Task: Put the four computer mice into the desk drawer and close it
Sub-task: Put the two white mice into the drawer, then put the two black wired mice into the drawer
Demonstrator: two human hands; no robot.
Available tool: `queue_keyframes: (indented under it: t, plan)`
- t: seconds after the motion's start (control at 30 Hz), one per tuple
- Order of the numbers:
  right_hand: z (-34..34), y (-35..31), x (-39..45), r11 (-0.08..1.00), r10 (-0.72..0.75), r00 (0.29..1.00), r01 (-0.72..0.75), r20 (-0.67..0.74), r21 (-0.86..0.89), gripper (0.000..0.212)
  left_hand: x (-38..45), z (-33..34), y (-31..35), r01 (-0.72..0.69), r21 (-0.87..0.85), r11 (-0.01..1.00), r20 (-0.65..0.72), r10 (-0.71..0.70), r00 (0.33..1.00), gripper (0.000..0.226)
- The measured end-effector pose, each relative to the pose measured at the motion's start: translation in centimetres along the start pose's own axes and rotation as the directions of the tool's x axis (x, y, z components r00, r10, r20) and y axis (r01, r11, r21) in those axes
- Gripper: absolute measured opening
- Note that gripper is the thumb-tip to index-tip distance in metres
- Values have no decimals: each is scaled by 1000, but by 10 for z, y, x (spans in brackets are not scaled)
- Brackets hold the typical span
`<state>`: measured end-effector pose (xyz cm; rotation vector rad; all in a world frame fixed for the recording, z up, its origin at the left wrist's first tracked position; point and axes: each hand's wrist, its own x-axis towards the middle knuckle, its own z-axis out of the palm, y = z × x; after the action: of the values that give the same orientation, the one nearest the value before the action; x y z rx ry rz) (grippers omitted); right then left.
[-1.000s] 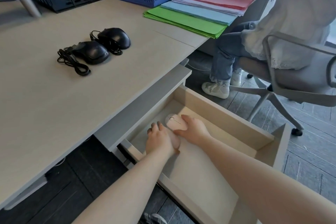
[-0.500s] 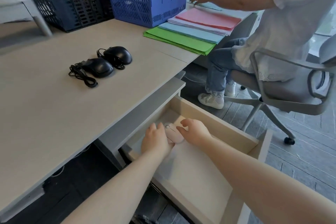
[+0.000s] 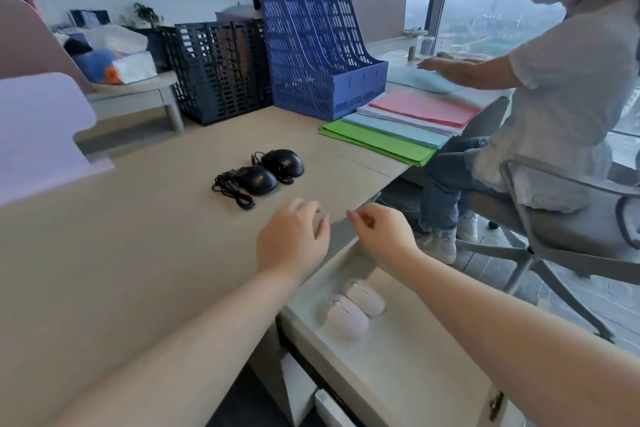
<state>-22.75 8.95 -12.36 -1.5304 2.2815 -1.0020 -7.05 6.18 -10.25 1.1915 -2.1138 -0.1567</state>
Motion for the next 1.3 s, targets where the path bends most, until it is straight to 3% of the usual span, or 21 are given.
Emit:
queue_keyframes:
  t: [0.1,0.3,0.47,0.57,0.7,0.97,1.17,1.3]
  plan:
    - [13,-22,20,996,-84,996,84,-40,21,32,20,-8,-38,14,31,999,-69,-11,998,39]
    - [55,-54,79,992,-129,991,129,40,-8,53,58,-1,-110,310,88,947,14,-312,950,76]
    - [87,-68,124,984,-177,981,178,83,-11,63,81,14,-141,274,200,941,52,-289,956,94]
    - [99,-70,146,980,-195,976,198,96,-27,69,97,22,-143,171,205,964,162,-206,965,88]
    - [106,-74,167,972,-203,964,219,173,-82,75,110,31,-142,149,226,963,279,-211,937,67]
    - [102,-72,164,977,-198,973,207,121,-61,61,118,32,-127,202,228,952,252,-258,933,63]
    - [94,-67,146,987,-158,986,159,56,-21,62,102,25,-119,90,252,964,196,-142,970,61]
    - [81,-58,122,993,-114,993,114,8,25,63,87,14,-112,-9,322,947,254,-77,964,59]
